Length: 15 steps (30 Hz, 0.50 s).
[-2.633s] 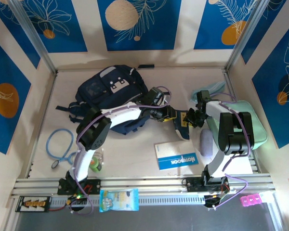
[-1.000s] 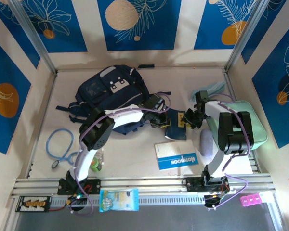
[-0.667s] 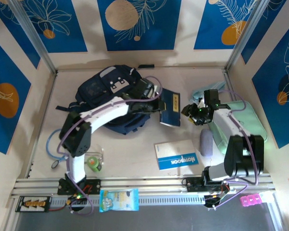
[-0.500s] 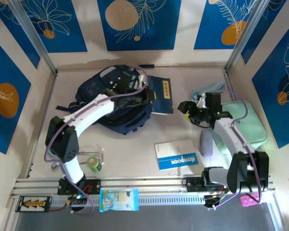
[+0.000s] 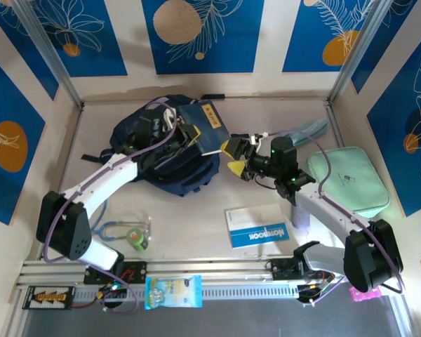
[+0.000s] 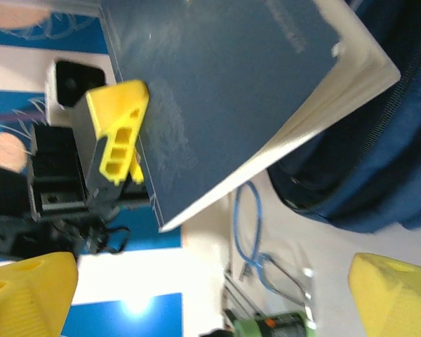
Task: Pack the student bag
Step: Pass the book.
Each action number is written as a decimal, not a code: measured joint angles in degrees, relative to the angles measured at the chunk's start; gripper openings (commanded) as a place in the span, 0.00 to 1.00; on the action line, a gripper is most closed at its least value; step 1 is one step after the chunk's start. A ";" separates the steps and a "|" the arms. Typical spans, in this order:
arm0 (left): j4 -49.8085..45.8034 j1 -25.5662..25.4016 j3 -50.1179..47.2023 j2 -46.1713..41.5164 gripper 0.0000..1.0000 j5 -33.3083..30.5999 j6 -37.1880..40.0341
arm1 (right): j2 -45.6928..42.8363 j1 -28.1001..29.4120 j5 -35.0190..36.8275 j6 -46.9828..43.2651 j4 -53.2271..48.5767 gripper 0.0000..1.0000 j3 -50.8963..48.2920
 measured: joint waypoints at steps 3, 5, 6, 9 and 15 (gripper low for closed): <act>4.42 0.00 -1.62 -1.86 0.00 -0.50 -3.30 | 2.08 0.52 2.75 4.61 5.62 0.99 0.02; 7.28 0.00 -2.64 -2.54 0.00 -0.68 -5.40 | 3.82 0.87 4.24 7.08 7.96 0.98 0.13; 8.70 0.00 -3.15 -2.67 0.00 -0.68 -6.78 | 4.83 1.03 5.01 8.17 8.70 0.96 0.35; 12.52 0.00 -5.01 -2.67 0.00 -0.68 -10.75 | 8.15 1.64 6.32 11.32 12.09 0.88 1.22; 16.37 0.00 -6.99 -2.62 0.00 -0.72 -16.06 | 14.36 2.67 8.31 16.57 19.15 0.62 3.91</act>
